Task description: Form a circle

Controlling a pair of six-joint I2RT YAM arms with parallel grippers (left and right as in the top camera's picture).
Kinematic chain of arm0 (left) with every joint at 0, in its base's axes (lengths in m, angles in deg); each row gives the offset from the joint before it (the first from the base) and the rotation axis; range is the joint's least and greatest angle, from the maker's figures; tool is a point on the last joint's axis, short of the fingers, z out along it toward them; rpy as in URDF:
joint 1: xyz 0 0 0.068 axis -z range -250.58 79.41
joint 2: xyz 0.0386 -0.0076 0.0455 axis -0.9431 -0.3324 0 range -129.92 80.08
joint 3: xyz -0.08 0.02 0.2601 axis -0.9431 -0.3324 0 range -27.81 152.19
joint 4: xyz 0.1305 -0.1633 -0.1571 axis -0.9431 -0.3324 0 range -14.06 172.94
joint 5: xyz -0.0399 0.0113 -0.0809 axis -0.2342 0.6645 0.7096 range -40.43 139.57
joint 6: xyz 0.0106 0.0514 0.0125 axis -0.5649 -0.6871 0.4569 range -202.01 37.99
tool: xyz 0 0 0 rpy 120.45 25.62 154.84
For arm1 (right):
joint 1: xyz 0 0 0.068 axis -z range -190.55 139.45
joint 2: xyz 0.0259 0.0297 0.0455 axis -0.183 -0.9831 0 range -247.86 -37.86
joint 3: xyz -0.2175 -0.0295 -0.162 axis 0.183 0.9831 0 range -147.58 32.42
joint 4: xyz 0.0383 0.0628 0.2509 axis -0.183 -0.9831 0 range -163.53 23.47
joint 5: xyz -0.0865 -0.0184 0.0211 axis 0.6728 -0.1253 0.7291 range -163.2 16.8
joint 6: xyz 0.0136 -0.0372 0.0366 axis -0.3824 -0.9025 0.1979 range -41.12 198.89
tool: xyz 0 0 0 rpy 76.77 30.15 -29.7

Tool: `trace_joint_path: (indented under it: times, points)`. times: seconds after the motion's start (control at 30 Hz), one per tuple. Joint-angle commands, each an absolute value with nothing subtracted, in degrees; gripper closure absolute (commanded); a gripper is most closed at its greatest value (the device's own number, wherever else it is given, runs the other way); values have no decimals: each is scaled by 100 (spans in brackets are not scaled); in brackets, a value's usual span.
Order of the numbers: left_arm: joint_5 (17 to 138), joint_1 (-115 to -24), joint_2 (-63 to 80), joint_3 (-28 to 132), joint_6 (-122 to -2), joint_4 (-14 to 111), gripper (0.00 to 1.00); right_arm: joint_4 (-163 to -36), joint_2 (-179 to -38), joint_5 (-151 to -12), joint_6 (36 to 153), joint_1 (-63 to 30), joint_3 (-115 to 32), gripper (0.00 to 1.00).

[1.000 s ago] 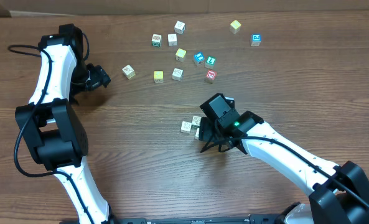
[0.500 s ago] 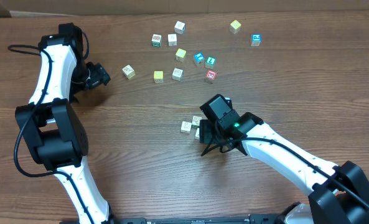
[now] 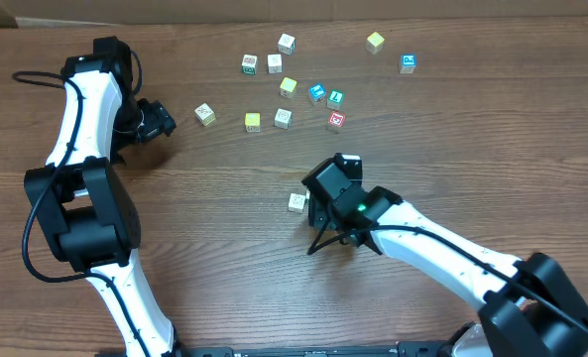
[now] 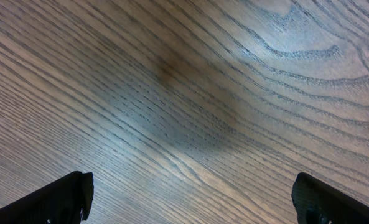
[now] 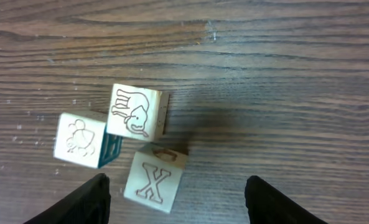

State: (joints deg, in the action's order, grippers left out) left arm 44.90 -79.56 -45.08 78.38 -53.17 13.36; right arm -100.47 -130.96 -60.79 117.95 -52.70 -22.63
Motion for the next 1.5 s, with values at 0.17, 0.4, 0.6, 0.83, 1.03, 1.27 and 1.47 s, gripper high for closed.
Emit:
trace_joint_path:
  times: [0.17,0.4,0.6,0.83,1.03,1.27,1.47]
  points:
    - [4512,-7881,-4580,7816,-5199,1338,0,-9859,-13586,-5823,11940,-5292,-2228,36]
    - [4512,-7881,-4580,7816,-5199,1338,0,-9822,-13588,-5826,11937,-5294,-2228,45]
    - [4512,-7881,-4580,7816,-5199,1338,1,-9763,-13588,-5891,11937,-5292,-2228,46]
    - [4512,-7881,-4580,7816,-5199,1338,0,-10042,-13420,-5880,11916,-5289,-2512,37]
    - [4512,-7881,-4580,7816,-5199,1338,0,-10318,-12939,-5852,11861,-5285,-2735,36]
    - [4512,-7879,-4580,7816,-5199,1338,0,-10646,-12665,-6239,11767,-5278,-2728,67]
    - [4512,-7879,-4580,7816,-5199,1338,1,-11140,-12755,-6991,11568,-5298,-2427,96]
